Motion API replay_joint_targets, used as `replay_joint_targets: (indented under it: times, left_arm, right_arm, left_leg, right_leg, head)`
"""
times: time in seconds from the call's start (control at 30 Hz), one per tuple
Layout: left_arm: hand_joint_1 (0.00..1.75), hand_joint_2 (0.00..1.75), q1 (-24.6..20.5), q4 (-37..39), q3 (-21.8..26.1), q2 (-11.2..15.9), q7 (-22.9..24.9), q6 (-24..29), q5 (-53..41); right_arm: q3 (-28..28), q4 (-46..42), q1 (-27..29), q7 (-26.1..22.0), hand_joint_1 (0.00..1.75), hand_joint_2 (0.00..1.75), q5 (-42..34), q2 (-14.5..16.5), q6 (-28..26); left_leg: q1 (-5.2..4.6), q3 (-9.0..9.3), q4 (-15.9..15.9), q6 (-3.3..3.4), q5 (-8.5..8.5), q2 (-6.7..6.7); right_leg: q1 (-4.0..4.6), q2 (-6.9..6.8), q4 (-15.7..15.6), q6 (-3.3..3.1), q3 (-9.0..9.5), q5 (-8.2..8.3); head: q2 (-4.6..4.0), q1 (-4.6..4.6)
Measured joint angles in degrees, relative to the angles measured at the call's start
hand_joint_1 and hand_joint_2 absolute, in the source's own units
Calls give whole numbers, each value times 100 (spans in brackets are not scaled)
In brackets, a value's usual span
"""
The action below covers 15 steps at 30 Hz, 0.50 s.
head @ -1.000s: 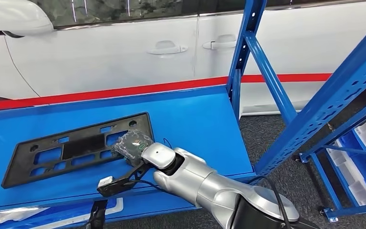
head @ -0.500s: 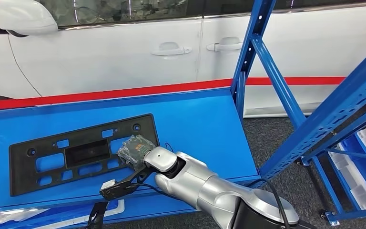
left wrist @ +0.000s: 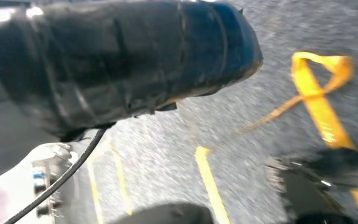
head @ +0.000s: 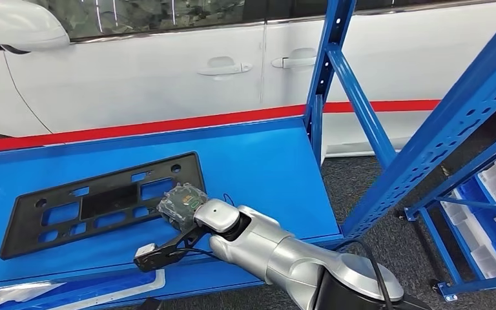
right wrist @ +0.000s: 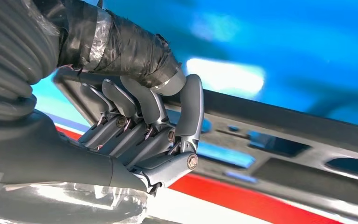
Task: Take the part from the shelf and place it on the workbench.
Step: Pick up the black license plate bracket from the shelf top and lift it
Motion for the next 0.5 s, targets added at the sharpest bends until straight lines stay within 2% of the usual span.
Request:
replay_joint_targets:
  times: [0.03, 0.1, 0.17, 0.23, 0.27, 0.3, 0.33, 0.37, 0.43, 0.5]
  left_arm:
    - [0, 0, 19, 8, -48, 32, 81, -5, -4]
    - [0, 0, 60, 22, -124, 92, 216, -44, 18]
    - [0, 0, 87, 28, -183, 149, 226, -86, 68]
    - [0, 0, 93, 30, -223, 187, 64, -116, 124]
    - [0, 0, 98, 31, -235, 204, -59, -129, 149]
    - [0, 0, 103, 31, -243, 214, -169, -139, 163]
    - [0, 0, 107, 32, -250, 222, -271, -146, 173]
    - [0, 0, 111, 33, -258, 225, -358, -150, 176]
    - [0, 0, 113, 34, -286, 225, -509, -151, 168]
    - [0, 0, 115, 34, -325, 224, -625, -151, 147]
  right_arm:
    - [1, 0, -8, -1, 171, 175, -3, -1, -38]
    - [2, 0, -16, -7, 154, 175, -3, -1, -108]
    - [2, 1, -23, -15, 78, 175, 16, -5, -184]
    - [2, 4, -32, -17, 7, 175, 64, -13, -301]
    - [2, 7, -33, -17, 0, 131, 94, -19, -380]
    - [2, 9, -33, -17, 0, 87, 124, -23, -462]
    - [2, 10, -32, -17, 0, 44, 159, -29, -557]
    - [2, 11, -32, -18, 0, 0, 197, -33, -661]
    - [-4, 5, -37, -26, 0, 0, 301, -37, -921]
    - [-35, -18, -45, -51, 0, 0, 417, -35, -1218]
  left_leg:
    - [-17, 55, -115, 19, 10, -5]
    - [-26, 68, -147, 74, 38, -9]
    - [-9, 90, -206, 146, 83, 6]
    - [-4, 99, -239, 194, 110, 19]
    - [-7, 95, -235, 204, 111, 20]
    - [-11, 90, -228, 209, 111, 21]
    - [-14, 87, -218, 210, 109, 21]
    - [-14, 84, -206, 209, 106, 18]
    - [-13, 80, -173, 194, 92, 10]
    - [-34, 50, -123, 151, 72, 2]
  right_leg:
    - [5, -2, -2, 24, -4, 1]
    - [7, -3, -14, 81, -5, 7]
    - [5, -8, 133, 131, -69, -117]
    - [1, -18, 695, 159, -307, -456]
    - [-1, -20, 1078, 166, -470, -637]
    - [-2, -20, 1386, 170, -603, -746]
    - [-3, -21, 1525, 170, -656, -754]
    - [-4, -21, 1466, 167, -615, -666]
    - [-5, -23, 792, 143, -263, -328]
    - [5, -19, 179, 109, 41, -146]
  head:
    - [0, 2]
    - [0, 9]
    - [0, 17]
    - [0, 32]
    - [0, 38]
    - [0, 38]
    - [0, 38]
    - [0, 38]
    - [0, 40]
    - [0, 37]
